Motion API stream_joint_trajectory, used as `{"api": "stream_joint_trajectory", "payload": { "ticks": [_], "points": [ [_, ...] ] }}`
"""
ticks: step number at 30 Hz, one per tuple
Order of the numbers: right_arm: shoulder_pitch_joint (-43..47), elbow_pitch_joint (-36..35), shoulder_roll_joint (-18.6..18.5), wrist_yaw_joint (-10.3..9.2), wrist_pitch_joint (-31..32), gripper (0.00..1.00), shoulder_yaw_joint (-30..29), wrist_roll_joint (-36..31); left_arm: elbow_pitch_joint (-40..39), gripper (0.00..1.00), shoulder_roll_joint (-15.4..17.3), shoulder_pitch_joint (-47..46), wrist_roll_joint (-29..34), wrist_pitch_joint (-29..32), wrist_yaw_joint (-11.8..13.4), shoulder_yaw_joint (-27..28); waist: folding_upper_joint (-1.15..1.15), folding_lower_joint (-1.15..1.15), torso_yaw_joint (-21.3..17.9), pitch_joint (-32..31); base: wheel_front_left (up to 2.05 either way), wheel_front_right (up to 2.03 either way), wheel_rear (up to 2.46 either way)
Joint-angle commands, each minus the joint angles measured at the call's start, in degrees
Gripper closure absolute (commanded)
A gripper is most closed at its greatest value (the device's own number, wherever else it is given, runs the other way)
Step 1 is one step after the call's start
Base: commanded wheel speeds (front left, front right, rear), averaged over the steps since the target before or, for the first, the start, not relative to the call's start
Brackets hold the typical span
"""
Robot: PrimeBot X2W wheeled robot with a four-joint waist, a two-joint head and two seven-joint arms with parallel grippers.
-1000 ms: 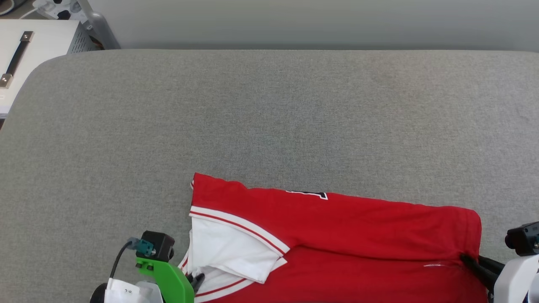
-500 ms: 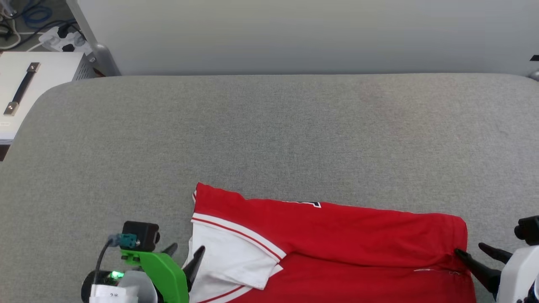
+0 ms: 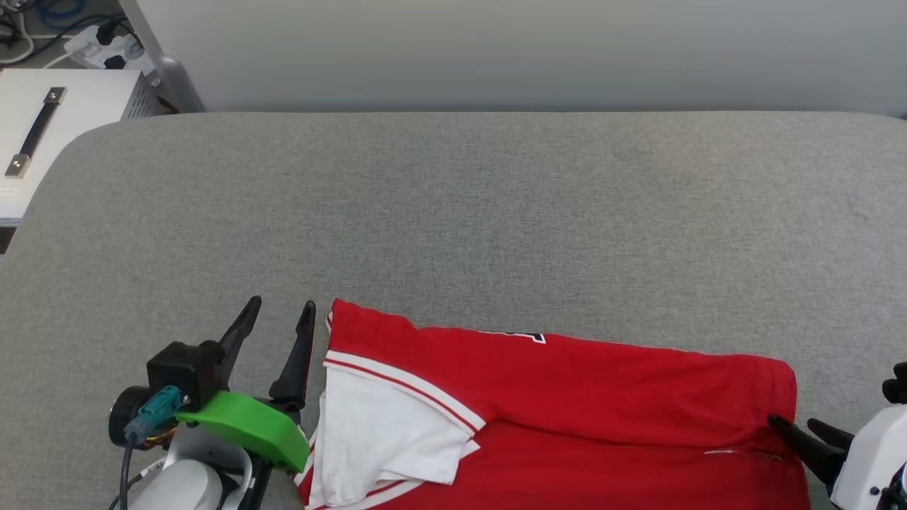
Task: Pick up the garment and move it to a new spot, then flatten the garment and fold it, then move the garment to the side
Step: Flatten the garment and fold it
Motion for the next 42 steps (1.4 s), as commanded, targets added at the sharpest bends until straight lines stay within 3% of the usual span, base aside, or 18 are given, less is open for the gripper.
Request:
{"api": "stream_joint_trajectory", "payload": {
  "ticks": [1,5,12,23,24,28,42],
  "points": [
    [0.8,0.3,1.9,-0.04,1.1,0.00,-1.4,-0.2,0.8,0.00,-0.5,-1.0,1.2,-1.4,-0.2,0.6,0.00,0.00,0.5,0.7,0.00,0.00,0.00],
    [1.2,1.2,4.9,-0.04,3.2,0.00,-4.8,-3.4,3.2,0.00,-0.9,-1.2,6.1,-3.0,0.2,1.4,0.00,0.00,1.1,1.8,0.00,0.00,0.00],
    [0.9,3.2,8.8,-0.04,6.2,0.00,-8.5,-7.4,3.7,0.00,-4.5,-0.6,9.6,-3.2,-2.1,5.5,0.00,0.00,1.9,3.4,0.00,0.00,0.00],
    [0.2,3.8,13.2,-0.04,9.1,0.00,-5.6,-6.9,5.2,0.00,-8.2,0.0,13.6,-3.2,-6.3,11.0,0.00,0.00,2.6,5.0,0.00,0.00,0.00],
    [0.1,3.9,13.3,-0.04,9.0,0.05,-5.4,-6.9,5.5,0.00,-8.5,0.0,13.9,-3.2,-6.7,11.3,0.00,0.00,2.6,5.0,0.00,0.00,0.00],
    [-0.2,4.5,13.6,-0.04,8.4,1.00,-4.6,-6.6,6.4,0.00,-9.5,0.0,14.7,-3.2,-8.0,12.6,0.00,0.00,2.5,5.0,0.00,0.00,0.00],
    [-0.9,6.5,10.0,-0.04,0.4,1.00,-6.4,-6.0,8.3,0.00,-11.8,0.6,17.4,-3.2,-10.9,15.8,0.00,0.00,1.3,3.4,0.00,0.00,0.00]
  ]
}}
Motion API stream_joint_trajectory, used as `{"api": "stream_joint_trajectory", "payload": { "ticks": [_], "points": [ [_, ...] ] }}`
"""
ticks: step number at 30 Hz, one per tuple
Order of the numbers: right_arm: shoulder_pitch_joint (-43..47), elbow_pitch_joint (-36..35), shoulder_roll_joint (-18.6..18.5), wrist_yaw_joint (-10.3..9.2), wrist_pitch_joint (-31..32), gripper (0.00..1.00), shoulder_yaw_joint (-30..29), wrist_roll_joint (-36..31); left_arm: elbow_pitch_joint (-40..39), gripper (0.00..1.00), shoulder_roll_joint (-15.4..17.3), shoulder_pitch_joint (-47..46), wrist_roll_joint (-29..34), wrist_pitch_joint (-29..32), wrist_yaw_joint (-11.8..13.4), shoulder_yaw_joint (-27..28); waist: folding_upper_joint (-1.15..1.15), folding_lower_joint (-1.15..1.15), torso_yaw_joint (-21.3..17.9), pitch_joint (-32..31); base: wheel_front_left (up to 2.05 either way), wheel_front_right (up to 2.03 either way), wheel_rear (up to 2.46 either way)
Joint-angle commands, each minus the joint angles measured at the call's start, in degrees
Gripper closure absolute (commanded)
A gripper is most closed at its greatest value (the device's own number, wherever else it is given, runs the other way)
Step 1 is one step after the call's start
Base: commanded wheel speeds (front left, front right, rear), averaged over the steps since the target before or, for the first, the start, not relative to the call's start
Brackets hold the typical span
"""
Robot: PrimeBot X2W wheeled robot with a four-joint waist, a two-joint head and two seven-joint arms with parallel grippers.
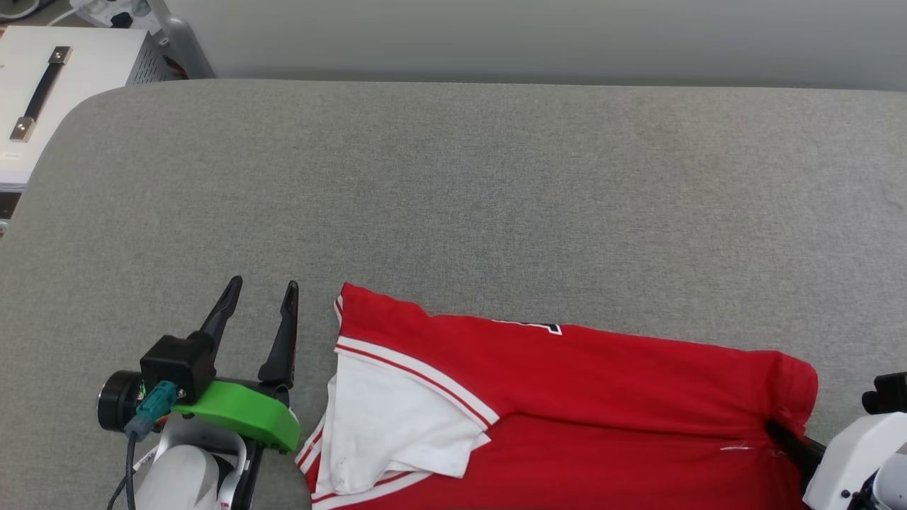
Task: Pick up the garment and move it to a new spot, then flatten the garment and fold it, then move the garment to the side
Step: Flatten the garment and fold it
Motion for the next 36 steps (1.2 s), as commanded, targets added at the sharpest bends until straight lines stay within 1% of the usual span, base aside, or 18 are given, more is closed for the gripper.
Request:
{"api": "stream_joint_trajectory", "payload": {
  "ticks": [1,8,14,18,25,32,36],
  "points": [
    [-0.3,1.2,-1.1,-0.12,-0.7,1.00,-0.6,0.2,0.1,0.00,-0.5,0.6,0.4,-0.3,-0.4,0.4,0.00,0.00,-0.2,-0.2,0.00,0.00,0.00],
    [-1.2,4.1,-5.2,-0.12,-3.8,1.00,-3.7,-1.6,1.0,0.00,-1.2,1.0,1.1,-0.3,-1.5,1.1,0.00,0.00,-0.7,-1.4,0.00,0.00,0.00],
    [-0.8,4.6,-6.7,-0.12,-4.8,1.00,-4.4,-2.1,1.5,0.00,-1.9,1.7,1.6,-0.3,-2.0,1.4,0.00,0.00,-0.7,-3.0,0.00,0.00,0.00],
    [0.6,3.2,-6.0,-0.12,-5.2,1.00,-4.2,-1.9,2.0,0.00,-2.6,2.6,1.9,-0.3,-2.3,1.4,0.00,0.00,-0.8,-4.7,0.00,0.00,0.00],
    [3.7,-2.3,-4.1,-0.12,-5.4,1.00,-2.3,-3.2,2.9,0.00,-3.1,4.0,1.9,-0.3,-2.8,1.6,0.00,0.00,-0.8,-7.9,0.00,0.00,0.00],
    [6.0,-9.4,-2.5,-0.12,-2.6,1.00,0.8,-4.1,3.4,0.00,-3.7,5.3,1.8,-0.3,-3.2,1.9,0.00,0.00,-0.6,-10.3,0.00,0.00,0.00],
    [5.8,-13.0,-0.5,-0.12,-0.5,1.00,3.1,-4.0,3.5,0.00,-4.2,5.6,1.8,-0.3,-3.4,2.0,0.00,0.00,-0.2,-11.0,0.00,0.00,0.00]
  ]
}}
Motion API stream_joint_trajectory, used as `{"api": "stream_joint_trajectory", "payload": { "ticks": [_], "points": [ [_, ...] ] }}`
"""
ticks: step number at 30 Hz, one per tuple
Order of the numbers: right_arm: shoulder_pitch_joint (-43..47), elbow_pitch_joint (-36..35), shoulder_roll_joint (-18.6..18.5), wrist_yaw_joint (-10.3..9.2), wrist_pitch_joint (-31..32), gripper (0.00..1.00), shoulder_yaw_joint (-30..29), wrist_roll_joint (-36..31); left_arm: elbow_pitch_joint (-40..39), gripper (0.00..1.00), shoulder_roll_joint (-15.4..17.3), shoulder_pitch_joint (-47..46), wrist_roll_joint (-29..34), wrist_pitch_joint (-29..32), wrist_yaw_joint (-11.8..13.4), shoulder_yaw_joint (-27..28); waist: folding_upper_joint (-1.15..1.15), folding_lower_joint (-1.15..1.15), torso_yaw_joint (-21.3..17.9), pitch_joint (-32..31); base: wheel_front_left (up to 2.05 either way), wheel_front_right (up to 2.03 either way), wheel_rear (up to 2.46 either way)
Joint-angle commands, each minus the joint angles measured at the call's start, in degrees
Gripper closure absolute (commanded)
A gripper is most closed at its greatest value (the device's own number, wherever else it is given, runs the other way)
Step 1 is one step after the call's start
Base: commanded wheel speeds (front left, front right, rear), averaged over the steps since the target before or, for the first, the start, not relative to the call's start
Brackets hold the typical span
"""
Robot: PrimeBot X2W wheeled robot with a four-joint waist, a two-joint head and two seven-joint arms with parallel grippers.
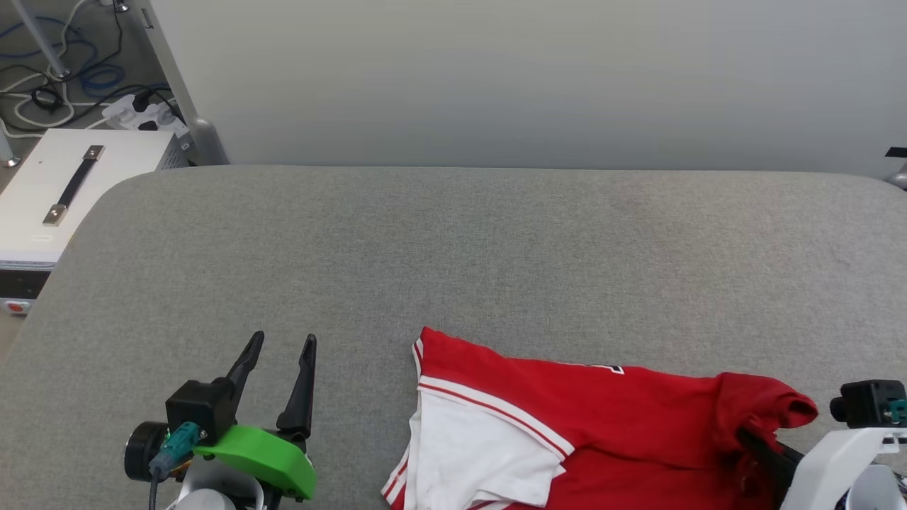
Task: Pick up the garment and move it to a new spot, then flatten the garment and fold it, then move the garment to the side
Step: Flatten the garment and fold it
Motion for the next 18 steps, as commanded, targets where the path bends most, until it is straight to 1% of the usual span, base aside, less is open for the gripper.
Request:
{"api": "stream_joint_trajectory", "payload": {
  "ticks": [1,6,9,15,18],
  "points": [
    [0.0,-1.2,1.2,-0.04,0.7,1.00,0.9,-0.1,-0.1,0.00,-0.5,1.0,0.3,-0.3,-0.4,0.4,0.00,0.00,0.4,-0.3,0.00,0.00,0.00],
    [-1.8,-3.8,5.7,-0.04,3.7,1.00,3.7,0.5,-0.2,0.00,-0.8,1.3,0.4,-0.3,-0.5,1.0,0.00,0.00,1.3,-0.3,0.00,0.00,0.00],
    [-3.4,-4.3,9.1,-0.04,5.4,1.00,5.0,0.6,-0.3,0.00,-1.0,1.1,0.4,-0.3,-0.6,1.4,0.00,0.00,2.1,0.0,0.00,0.00,0.00],
    [-6.8,-3.5,15.7,-0.04,7.7,1.00,7.0,-0.6,-0.2,0.00,-1.3,0.7,0.5,-0.3,-0.8,2.4,0.00,0.00,4.0,1.0,0.00,0.00,0.00],
    [-8.5,-2.4,18.2,-0.04,8.3,1.00,8.1,-1.3,-0.1,0.00,-1.5,0.3,0.7,-0.3,-0.9,2.8,0.00,0.00,5.1,1.7,0.00,0.00,0.00]
  ]
}}
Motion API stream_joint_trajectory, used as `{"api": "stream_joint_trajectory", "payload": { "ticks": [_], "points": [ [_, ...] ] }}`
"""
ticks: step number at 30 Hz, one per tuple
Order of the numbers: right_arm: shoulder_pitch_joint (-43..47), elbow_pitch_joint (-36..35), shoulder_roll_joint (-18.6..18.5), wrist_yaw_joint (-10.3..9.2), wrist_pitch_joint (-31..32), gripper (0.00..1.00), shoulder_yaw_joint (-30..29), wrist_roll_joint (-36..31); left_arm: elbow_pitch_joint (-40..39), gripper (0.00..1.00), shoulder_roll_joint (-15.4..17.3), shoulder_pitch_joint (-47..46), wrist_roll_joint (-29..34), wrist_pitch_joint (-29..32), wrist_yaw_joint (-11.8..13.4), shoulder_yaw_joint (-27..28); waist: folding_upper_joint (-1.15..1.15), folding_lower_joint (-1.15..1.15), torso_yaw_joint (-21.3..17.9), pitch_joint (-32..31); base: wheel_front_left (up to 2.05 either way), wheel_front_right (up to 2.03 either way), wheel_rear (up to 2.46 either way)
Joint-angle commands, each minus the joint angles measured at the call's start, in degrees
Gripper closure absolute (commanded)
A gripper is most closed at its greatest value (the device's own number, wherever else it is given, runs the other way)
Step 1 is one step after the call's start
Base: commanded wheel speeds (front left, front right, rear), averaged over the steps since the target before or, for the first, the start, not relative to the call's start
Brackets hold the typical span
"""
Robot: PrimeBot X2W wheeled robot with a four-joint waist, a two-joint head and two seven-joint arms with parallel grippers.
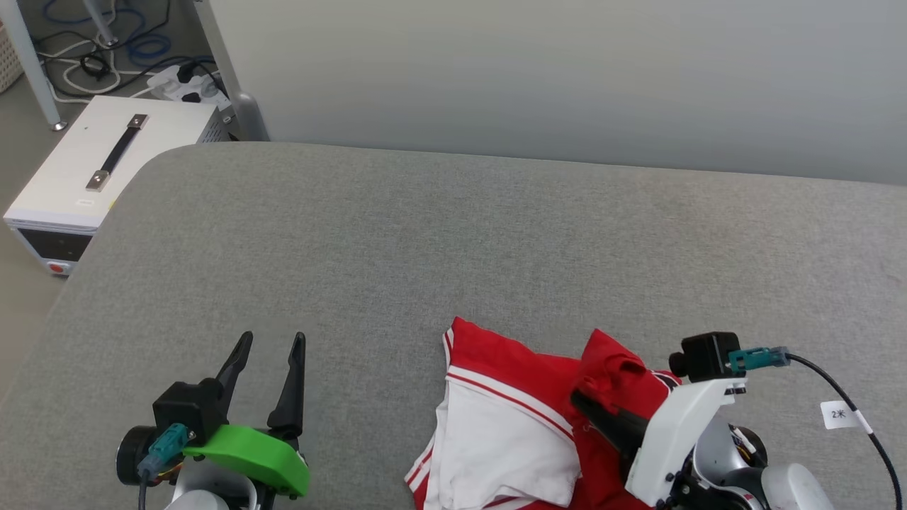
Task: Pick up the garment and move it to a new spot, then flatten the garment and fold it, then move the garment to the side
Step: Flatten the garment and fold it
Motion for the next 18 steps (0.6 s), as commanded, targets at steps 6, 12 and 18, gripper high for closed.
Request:
{"api": "stream_joint_trajectory", "payload": {
  "ticks": [6,12,18],
  "points": [
    [-3.5,4.4,2.2,-0.03,-0.1,1.00,2.6,-2.0,0.3,0.00,-0.8,-0.8,0.8,-0.3,-0.7,0.6,0.00,0.00,3.0,1.6,0.00,0.00,0.00],
    [-5.8,9.4,2.5,-0.03,-3.4,1.00,5.3,-1.2,0.9,0.00,-1.0,-1.1,1.1,-0.3,-1.0,0.8,0.00,0.00,4.8,2.1,0.00,0.00,0.00],
    [-8.2,13.8,2.5,-0.03,-7.1,1.00,8.0,1.0,1.3,0.00,-1.5,-1.5,1.4,-0.3,-1.2,0.8,0.00,0.00,6.2,2.6,0.00,0.00,0.00]
  ]
}}
